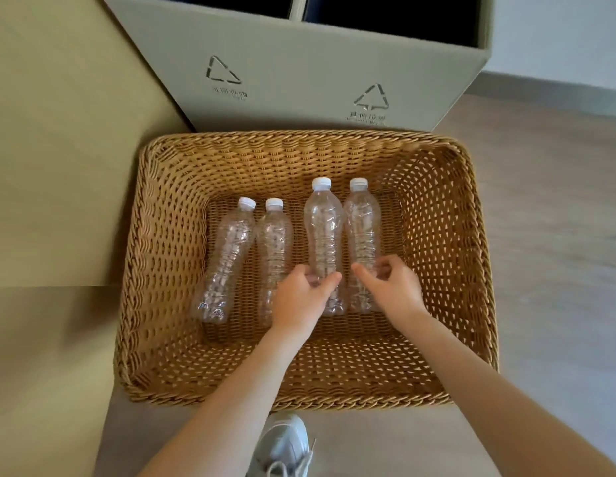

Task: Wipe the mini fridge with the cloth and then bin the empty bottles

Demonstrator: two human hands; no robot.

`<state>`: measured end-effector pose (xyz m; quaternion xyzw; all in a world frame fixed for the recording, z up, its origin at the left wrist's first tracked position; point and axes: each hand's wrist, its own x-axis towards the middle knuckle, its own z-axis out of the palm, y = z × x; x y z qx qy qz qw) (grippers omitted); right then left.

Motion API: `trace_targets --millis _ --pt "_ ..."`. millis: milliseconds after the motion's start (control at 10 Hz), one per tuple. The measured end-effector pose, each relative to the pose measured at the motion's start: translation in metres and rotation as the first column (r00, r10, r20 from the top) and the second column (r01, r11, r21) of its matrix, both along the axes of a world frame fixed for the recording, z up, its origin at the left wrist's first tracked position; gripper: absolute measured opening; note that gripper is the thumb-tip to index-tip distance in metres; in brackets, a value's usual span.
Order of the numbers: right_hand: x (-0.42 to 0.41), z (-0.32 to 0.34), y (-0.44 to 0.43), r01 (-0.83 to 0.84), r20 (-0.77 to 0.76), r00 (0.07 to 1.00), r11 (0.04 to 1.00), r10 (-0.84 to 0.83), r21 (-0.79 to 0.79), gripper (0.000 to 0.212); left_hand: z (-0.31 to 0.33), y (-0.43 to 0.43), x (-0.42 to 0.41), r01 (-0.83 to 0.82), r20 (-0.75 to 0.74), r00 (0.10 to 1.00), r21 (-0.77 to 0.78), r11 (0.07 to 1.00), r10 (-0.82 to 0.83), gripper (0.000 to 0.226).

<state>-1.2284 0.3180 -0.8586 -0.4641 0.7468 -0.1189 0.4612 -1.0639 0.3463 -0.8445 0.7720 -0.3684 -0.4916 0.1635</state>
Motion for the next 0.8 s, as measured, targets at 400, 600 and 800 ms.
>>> trace_targets --millis 400,600,800 --pt "-0.005 -0.019 0.012 -0.041 -0.030 0.999 0.998 0.042 0.039 0.066 -0.015 0.002 -0.010 0.083 0.057 0.994 0.101 0.991 -0.089 0.073" --pt "-0.003 -0.022 0.012 -0.081 -0.028 0.996 0.997 0.081 0.017 0.069 -0.023 0.005 -0.010 0.091 0.080 0.992 0.073 0.993 -0.097 0.077" --pt "-0.005 0.014 0.016 -0.080 -0.092 0.992 0.997 0.081 0.010 0.077 0.008 0.011 -0.017 0.091 0.109 0.990 0.017 0.996 -0.092 0.080"
